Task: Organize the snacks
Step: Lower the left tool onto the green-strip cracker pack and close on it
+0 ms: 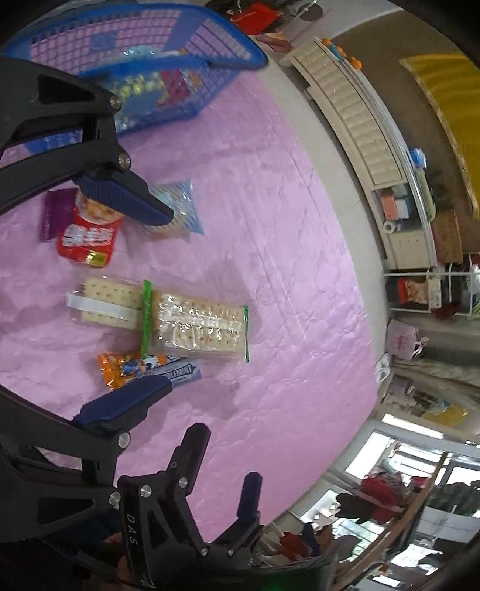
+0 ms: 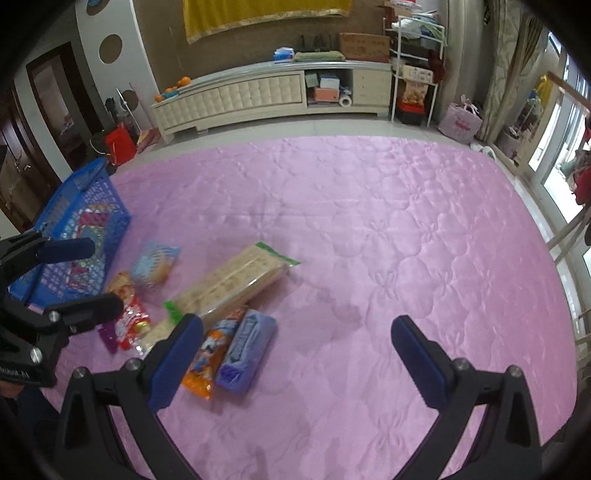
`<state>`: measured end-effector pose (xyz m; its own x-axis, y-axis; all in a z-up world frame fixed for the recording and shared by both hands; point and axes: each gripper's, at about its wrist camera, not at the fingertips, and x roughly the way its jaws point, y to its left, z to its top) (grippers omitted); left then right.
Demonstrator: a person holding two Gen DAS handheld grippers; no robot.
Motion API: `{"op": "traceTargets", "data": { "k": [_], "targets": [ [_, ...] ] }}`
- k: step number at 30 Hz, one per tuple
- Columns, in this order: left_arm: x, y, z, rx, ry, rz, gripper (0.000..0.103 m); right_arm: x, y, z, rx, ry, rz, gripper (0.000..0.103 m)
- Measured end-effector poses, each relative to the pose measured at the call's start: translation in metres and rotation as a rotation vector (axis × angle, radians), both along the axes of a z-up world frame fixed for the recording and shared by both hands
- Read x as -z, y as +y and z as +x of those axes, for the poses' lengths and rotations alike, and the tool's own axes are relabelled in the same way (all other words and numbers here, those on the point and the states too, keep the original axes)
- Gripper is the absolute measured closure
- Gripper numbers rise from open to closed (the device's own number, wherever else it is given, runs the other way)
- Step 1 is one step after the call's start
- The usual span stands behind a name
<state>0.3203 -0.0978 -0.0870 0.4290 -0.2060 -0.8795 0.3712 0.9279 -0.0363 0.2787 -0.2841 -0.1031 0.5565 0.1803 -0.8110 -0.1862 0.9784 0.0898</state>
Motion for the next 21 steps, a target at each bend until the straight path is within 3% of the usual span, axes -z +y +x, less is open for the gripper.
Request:
{"op": "traceTargets", "data": {
  "k": [7,12,17,21],
  "targets": [
    [0.031,-0.011,0.028,0.036,0.071,0.037,0.022,0.016,-0.010,0.034,0.004,0.035,-0.037,0.000],
    [0.047,-0.019,0.046,0.074,0.141,-0.003,0.022,0.031,-0.025,0.043,0.014,0.066,0.023,0.000],
    [0.057,-0.035,0.056,0.106,0.166,0.007,0.022,0.034,-0.031,0.043,0.015,0.092,0.050,0.000],
    [0.064,-0.044,0.063,0.114,0.184,0.004,0.022,0.041,-0.032,0.041,0.033,0.104,-0.018,0.000]
  ]
}}
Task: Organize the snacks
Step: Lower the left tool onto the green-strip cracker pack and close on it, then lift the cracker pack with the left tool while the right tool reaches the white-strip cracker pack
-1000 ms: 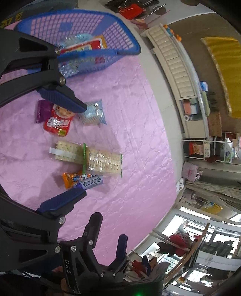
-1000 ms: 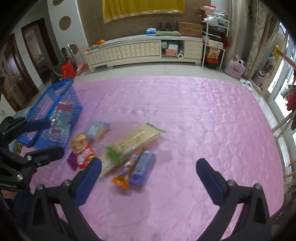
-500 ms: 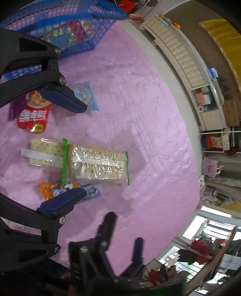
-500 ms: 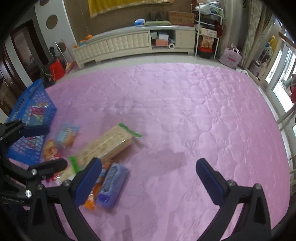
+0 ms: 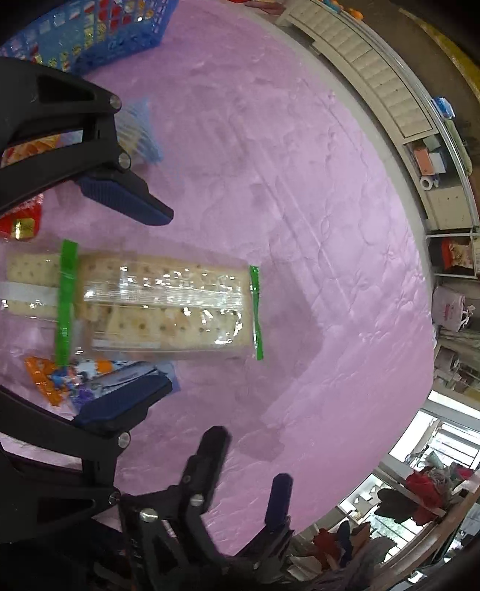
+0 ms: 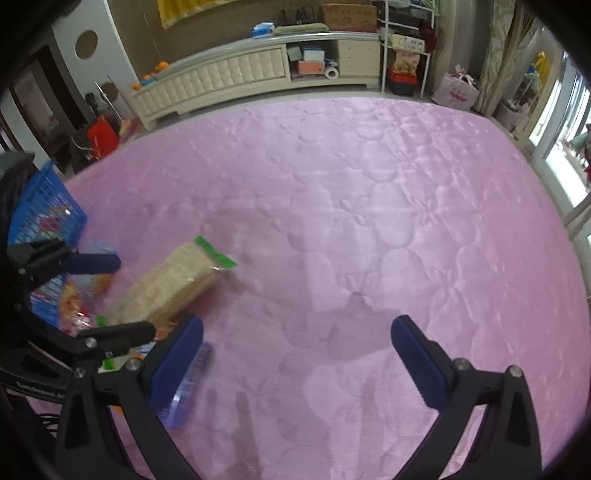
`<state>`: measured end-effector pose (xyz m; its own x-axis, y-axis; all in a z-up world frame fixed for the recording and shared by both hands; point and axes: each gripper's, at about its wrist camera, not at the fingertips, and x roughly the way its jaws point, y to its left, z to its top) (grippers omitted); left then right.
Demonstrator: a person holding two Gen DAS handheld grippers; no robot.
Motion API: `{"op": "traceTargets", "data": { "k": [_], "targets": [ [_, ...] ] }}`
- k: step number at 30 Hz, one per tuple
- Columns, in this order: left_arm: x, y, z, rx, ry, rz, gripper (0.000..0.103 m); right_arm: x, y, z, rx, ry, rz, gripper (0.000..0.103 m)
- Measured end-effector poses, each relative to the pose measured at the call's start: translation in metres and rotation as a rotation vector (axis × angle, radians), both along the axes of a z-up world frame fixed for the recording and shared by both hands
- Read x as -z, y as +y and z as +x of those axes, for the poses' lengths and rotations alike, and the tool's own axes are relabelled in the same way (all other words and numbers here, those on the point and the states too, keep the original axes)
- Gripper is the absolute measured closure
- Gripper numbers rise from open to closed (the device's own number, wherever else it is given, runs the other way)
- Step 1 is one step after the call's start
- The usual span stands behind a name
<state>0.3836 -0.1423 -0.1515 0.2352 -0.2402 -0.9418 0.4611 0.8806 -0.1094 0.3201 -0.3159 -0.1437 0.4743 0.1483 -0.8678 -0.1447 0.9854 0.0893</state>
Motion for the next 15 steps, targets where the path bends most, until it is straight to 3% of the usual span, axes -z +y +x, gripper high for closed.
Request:
{"op": "traceTargets", "data": {
  "k": [4,10,15],
  "targets": [
    [0.007,-0.003,0.008,-0.007,0.045,-0.033,0.022,0.005,-0.006,0.000,0.002,0.025,0.001,0.000],
    [0.011,-0.002,0.011,-0.035,0.090,-0.068,0.050,-0.001,-0.010,-0.003,0.010,0.013,0.039,0.000],
    [0.009,-0.005,0.006,-0.043,0.060,-0.031,0.051,0.001,-0.003,0.003,-0.002,0.029,0.050,0.000]
  ]
}}
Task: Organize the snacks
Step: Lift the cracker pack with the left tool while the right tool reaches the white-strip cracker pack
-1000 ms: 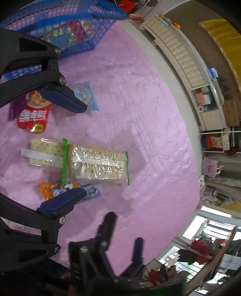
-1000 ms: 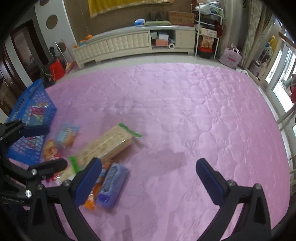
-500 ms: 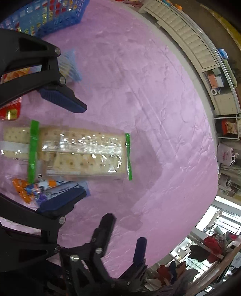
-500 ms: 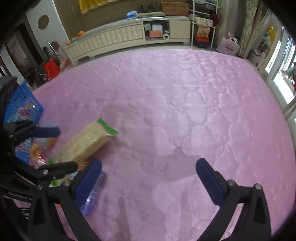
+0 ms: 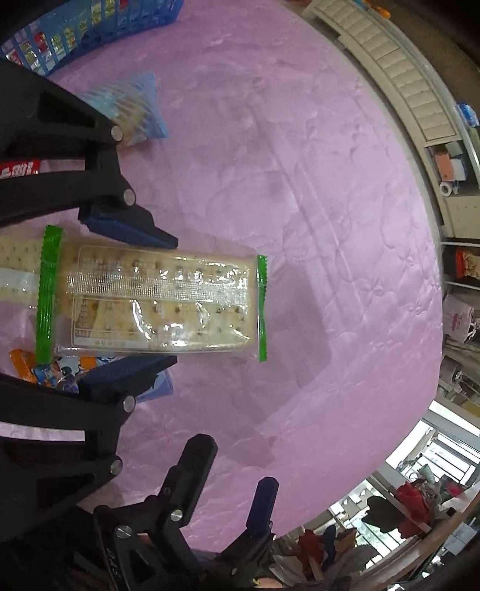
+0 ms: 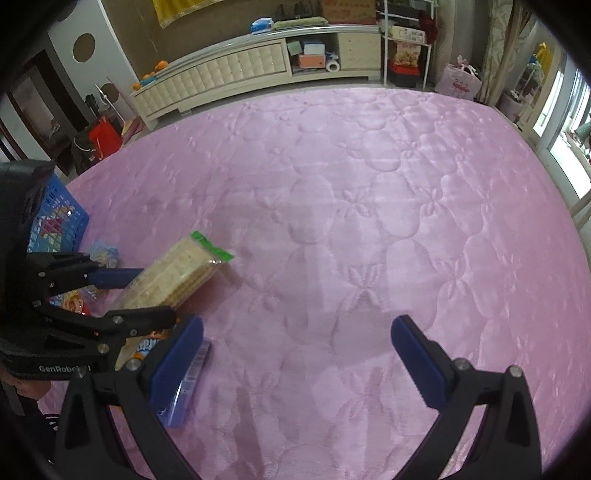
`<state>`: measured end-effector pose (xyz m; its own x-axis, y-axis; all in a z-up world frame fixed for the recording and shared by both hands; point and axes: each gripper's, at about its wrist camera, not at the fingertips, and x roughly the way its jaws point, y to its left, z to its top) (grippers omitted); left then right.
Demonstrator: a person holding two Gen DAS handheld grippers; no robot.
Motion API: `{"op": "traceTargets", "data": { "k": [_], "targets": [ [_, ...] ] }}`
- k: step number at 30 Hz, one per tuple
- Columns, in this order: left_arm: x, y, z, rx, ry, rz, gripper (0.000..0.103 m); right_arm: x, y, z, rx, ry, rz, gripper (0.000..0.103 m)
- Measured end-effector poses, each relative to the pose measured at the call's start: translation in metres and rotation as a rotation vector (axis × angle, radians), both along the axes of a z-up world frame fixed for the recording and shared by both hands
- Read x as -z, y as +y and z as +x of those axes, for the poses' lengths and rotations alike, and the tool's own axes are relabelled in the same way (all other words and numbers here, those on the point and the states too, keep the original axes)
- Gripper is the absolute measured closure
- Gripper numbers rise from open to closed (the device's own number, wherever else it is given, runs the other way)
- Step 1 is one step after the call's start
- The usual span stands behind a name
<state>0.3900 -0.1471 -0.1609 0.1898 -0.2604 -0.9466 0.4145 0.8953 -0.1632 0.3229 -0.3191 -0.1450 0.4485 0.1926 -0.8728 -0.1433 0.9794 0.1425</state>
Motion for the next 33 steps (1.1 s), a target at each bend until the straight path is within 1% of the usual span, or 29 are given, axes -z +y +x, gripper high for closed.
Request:
{"op": "traceTargets", "data": {
  "k": [6,13,17,22,25,29,31,33],
  "targets": [
    [-0.013,0.011,-0.004,-0.022,-0.067,0.039,0.051,0.001,0.006,0.003,-0.004,0.012,0.024,0.000],
    [-0.033,0.035,-0.019,-0.075,-0.132,0.057,0.051,0.000,0.018,0.006,-0.022,0.016,0.038,0.000],
    [-0.044,0.046,-0.039,-0.102,-0.203,0.109,0.051,-0.005,0.033,0.004,-0.074,-0.001,0.072,0.000],
    [-0.058,0.071,-0.067,-0.151,-0.248,0.101,0.051,-0.015,0.059,-0.008,-0.185,-0.055,0.062,0.000],
    [-0.059,0.088,-0.087,-0.188,-0.254,0.098,0.051,-0.020,0.080,-0.019,-0.289,-0.091,0.049,0.000],
    [-0.061,0.107,-0.117,-0.233,-0.258,0.088,0.051,-0.021,0.113,-0.032,-0.450,-0.099,-0.017,0.000],
    [-0.064,0.115,-0.130,-0.245,-0.274,0.098,0.051,-0.022,0.125,-0.038,-0.518,-0.109,-0.041,0.000],
    [-0.069,0.125,-0.142,-0.278,-0.289,0.098,0.051,-0.022,0.140,-0.049,-0.626,-0.135,-0.088,0.000]
  ]
}}
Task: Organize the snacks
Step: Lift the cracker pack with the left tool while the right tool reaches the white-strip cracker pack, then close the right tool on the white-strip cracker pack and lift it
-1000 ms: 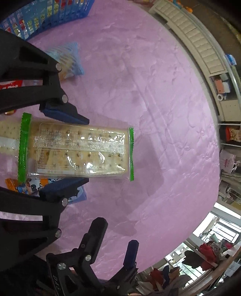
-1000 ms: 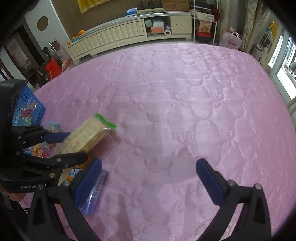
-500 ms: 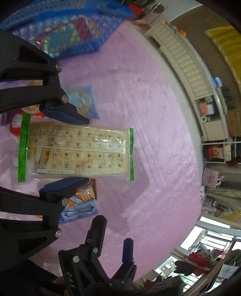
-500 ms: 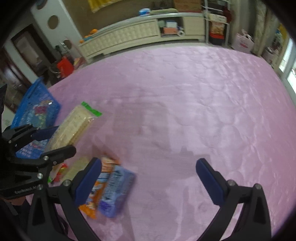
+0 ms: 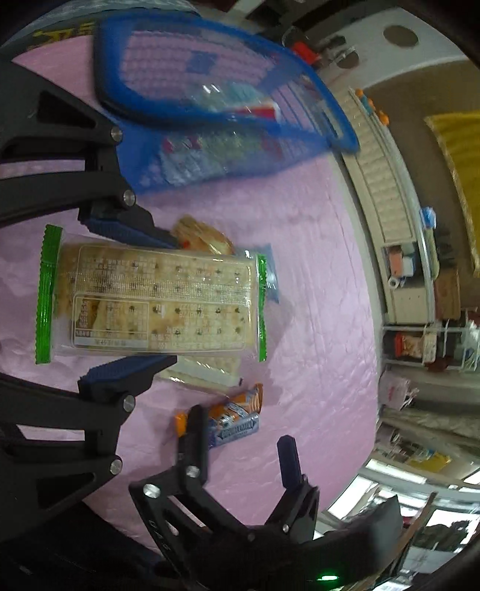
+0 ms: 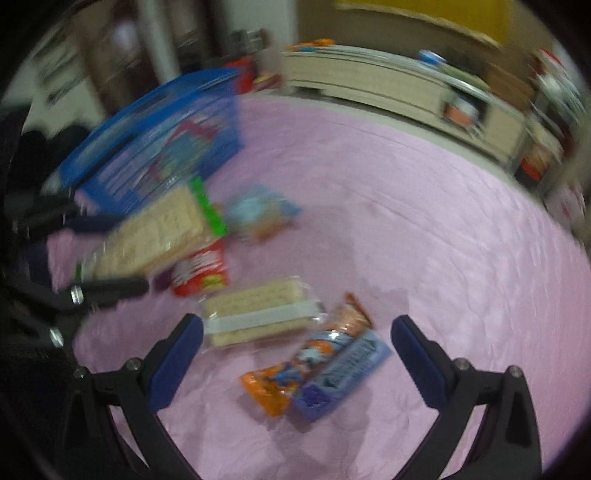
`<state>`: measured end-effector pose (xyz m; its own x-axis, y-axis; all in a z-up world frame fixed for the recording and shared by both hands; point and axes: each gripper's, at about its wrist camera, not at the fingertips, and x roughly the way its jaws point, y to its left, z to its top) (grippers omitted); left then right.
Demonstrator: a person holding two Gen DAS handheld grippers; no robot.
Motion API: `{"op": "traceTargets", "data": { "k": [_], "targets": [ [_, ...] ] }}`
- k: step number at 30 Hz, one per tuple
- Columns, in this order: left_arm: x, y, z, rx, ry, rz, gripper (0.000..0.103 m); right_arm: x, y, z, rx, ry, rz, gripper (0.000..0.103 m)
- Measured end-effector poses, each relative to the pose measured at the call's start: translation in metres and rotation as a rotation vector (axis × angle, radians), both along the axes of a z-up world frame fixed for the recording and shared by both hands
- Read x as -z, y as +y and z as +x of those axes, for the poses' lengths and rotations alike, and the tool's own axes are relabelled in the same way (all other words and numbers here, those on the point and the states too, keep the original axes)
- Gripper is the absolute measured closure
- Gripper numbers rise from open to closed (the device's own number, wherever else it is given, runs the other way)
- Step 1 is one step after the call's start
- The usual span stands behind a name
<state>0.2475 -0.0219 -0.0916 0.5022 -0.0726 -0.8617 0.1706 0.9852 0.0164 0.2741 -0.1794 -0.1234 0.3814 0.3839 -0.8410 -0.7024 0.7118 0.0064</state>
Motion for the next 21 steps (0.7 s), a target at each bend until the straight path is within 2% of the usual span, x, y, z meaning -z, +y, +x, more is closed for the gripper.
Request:
{"op": "traceTargets", "data": {
  "k": [2,5,10,13,21],
  "targets": [
    [-0.003,0.002,-0.006,-0.022,-0.008,-0.009,0.051,0.004,0.015,-0.011,-0.126,-0.058,-0.086,0.000],
    [-0.002,0.010,-0.015,-0.075,-0.022,-0.027,0.051,0.016,0.029,-0.018,-0.264,-0.078,-0.215,0.000],
    [0.010,0.015,-0.029,-0.139,-0.010,-0.053,0.051,0.025,0.039,-0.019,-0.403,-0.069,-0.287,0.000],
    [0.016,0.011,-0.041,-0.157,-0.005,-0.055,0.051,0.037,0.057,-0.019,-0.486,-0.097,-0.393,0.003],
    [0.022,0.008,-0.042,-0.194,-0.026,-0.020,0.051,0.061,0.081,-0.008,-0.666,-0.047,-0.460,0.008]
  ]
}}
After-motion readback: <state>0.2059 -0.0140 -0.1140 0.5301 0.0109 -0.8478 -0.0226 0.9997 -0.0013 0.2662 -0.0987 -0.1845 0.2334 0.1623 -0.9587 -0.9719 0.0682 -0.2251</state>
